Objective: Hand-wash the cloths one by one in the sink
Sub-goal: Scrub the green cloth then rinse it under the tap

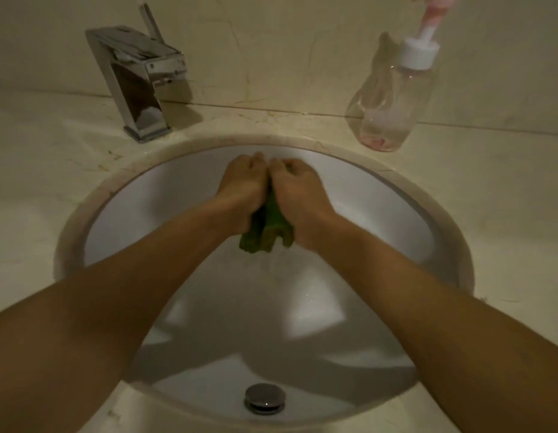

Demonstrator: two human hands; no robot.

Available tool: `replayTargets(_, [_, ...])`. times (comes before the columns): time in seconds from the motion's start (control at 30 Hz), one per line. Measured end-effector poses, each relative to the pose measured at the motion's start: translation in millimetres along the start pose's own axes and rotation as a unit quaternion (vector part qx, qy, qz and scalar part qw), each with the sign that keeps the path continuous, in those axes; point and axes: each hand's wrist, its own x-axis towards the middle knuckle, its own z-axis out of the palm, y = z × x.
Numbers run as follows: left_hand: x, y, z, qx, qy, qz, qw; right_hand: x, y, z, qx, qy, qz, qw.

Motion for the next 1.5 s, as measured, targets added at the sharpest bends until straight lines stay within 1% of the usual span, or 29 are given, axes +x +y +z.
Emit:
replayTargets(0.03, [-8, 3, 7, 0.002, -0.021, 0.014, 1.0, 5, -3, -8, 0.005, 0.014, 0.013, 1.0])
replayTargets(0.1, [-24, 6, 24, 0.002, -0.055, 0.049, 0.997, 13, -9, -23, 0.058, 0.022, 0.071, 0.996])
replayTargets(0.17, [-24, 5, 32, 0.025, -0.045, 0.066, 0.997, 10, -9, -30, 0.086, 0.026, 0.106, 0.99])
replayTargets(0.23, [-14, 2, 24, 0.033, -0.018, 0.071, 0.997, -1, -7, -23, 0.042, 0.026, 0.081, 0.995])
replayTargets(0.33, [3, 0, -2, 0.044, -0.007, 0.087, 0.995, -25, -4, 2, 0.009, -0.028, 0.003, 1.0])
replayTargets(0.37, [3, 0, -5, 0.041, -0.001, 0.075, 0.996, -24, -2, 7, -0.007, -0.028, -0.02, 0.999])
replayTargets(0.43, [-2, 1, -1, 0.018, 0.009, 0.061, 0.998, -13, -3, 6, -0.029, -0.001, -0.037, 0.999])
replayTargets(0.5, [-14, 4, 11, 0.012, 0.009, 0.076, 0.997, 1, -6, -6, -0.003, 0.036, -0.015, 0.999])
replayTargets(0.6, [-21, 0, 26, 0.062, -0.042, 0.122, 0.99, 12, -1, -21, 0.082, 0.054, 0.008, 0.995])
replayTargets(0.67, [-13, -4, 23, 0.078, -0.054, 0.107, 0.99, 8, 2, -17, 0.074, 0.041, 0.024, 0.996])
replayTargets(0.7, [-8, -4, 19, 0.08, -0.046, 0.096, 0.991, 3, 4, -12, 0.067, 0.03, 0.03, 0.997])
replayTargets(0.8, [-5, 0, 9, 0.021, -0.008, 0.057, 0.998, 1, 7, -2, 0.049, 0.007, 0.007, 0.999])
replayTargets(0.87, [-21, 4, 13, 0.002, -0.014, 0.047, 0.999, 8, 1, -7, 0.057, 0.023, 0.018, 0.998])
replayTargets(0.93, [-36, 4, 23, 0.018, -0.048, 0.056, 0.997, 18, -6, -19, 0.089, 0.051, 0.045, 0.994])
replayTargets(0.97, [-38, 2, 27, 0.03, -0.061, 0.065, 0.996, 20, -8, -23, 0.085, 0.061, 0.054, 0.993])
replayTargets(1.0, [-36, 1, 27, 0.036, -0.057, 0.072, 0.995, 19, -8, -24, 0.067, 0.064, 0.059, 0.994])
replayTargets(1.07, [-27, 2, 19, 0.054, -0.029, 0.075, 0.995, 7, -9, -18, 0.041, 0.051, 0.045, 0.997])
replayTargets(1.13, [-10, 0, 4, 0.045, -0.028, 0.084, 0.995, -12, -6, -7, 0.037, 0.011, -0.003, 0.999])
replayTargets(1.2, [-3, -2, -10, 0.028, -0.052, 0.077, 0.995, -28, -7, 0, 0.012, -0.06, -0.03, 0.998])
replayTargets(1.23, [1, -4, -14, 0.064, -0.054, 0.076, 0.994, -27, -7, 0, -0.004, -0.084, -0.019, 0.996])
replayTargets(1.27, [9, -7, -15, 0.147, -0.046, 0.076, 0.985, -23, -9, -2, -0.03, -0.098, 0.0, 0.995])
replayTargets(1.3, [15, -10, -16, 0.251, -0.041, 0.076, 0.964, -14, -8, -7, -0.063, -0.1, 0.027, 0.993])
replayTargets(1.33, [19, -11, -14, 0.345, -0.038, 0.078, 0.934, -5, -7, -13, -0.107, -0.095, 0.049, 0.989])
replayTargets(1.37, [20, -13, -15, 0.408, -0.035, 0.089, 0.908, 4, -5, -21, -0.163, -0.091, 0.057, 0.981])
replayTargets(1.4, [19, -13, -16, 0.434, -0.047, 0.087, 0.896, 11, -1, -29, -0.249, -0.092, 0.052, 0.963])
replayTargets(1.43, [19, -17, -16, 0.448, -0.06, 0.088, 0.888, 18, 5, -37, -0.354, -0.088, 0.033, 0.931])
replayTargets(1.47, [18, -20, -18, 0.465, -0.066, 0.084, 0.879, 24, 10, -45, -0.448, -0.08, 0.007, 0.89])
replayTargets(1.5, [20, -23, -19, 0.491, -0.055, 0.09, 0.865, 27, 12, -50, -0.505, -0.077, -0.02, 0.859])
